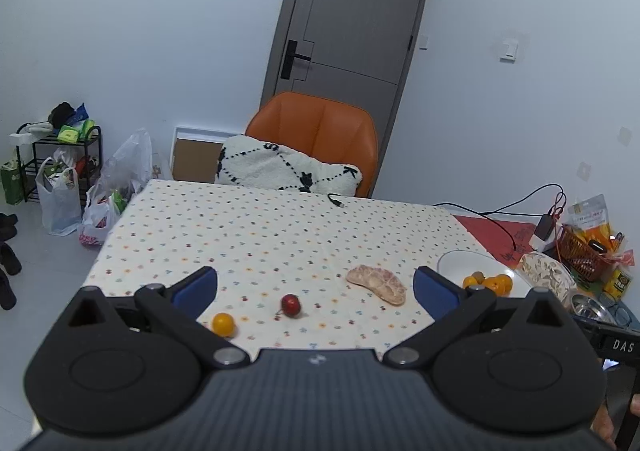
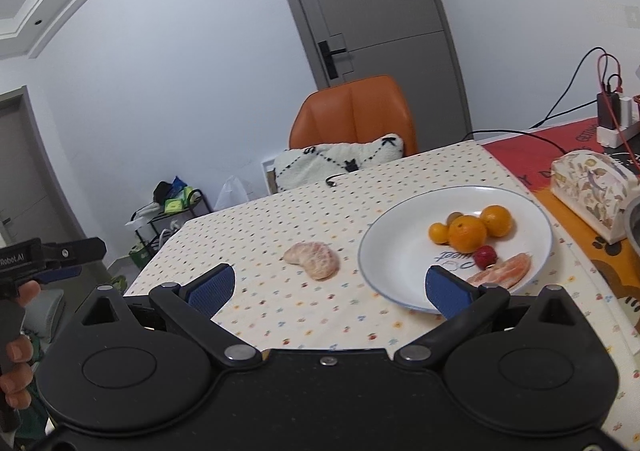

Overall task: Organize fruits
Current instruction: 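Withdraw both tools from the plate toward the remaining fruits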

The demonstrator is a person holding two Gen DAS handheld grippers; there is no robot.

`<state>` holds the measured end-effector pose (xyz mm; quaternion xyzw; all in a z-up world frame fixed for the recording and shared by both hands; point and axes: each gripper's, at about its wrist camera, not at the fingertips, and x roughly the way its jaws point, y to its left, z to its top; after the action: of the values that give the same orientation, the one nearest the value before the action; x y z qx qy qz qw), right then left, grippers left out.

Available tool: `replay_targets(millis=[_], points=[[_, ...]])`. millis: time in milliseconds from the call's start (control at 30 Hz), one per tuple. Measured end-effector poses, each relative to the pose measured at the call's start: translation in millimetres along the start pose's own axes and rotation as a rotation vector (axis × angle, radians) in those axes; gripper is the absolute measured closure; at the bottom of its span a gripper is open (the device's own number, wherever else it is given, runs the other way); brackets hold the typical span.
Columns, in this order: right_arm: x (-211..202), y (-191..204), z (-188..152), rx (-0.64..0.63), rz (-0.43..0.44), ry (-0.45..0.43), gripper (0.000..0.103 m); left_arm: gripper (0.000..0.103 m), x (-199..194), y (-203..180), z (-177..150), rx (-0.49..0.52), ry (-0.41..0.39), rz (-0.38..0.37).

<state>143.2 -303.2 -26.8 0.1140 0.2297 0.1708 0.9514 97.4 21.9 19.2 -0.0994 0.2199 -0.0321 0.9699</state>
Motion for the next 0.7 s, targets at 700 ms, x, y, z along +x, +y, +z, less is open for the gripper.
replay_targets(millis=[700], points=[[1,37,-18,-0.065,0.059,0.085,0.0,0.0,-15,31,-26,0.017,0.038,0.062]])
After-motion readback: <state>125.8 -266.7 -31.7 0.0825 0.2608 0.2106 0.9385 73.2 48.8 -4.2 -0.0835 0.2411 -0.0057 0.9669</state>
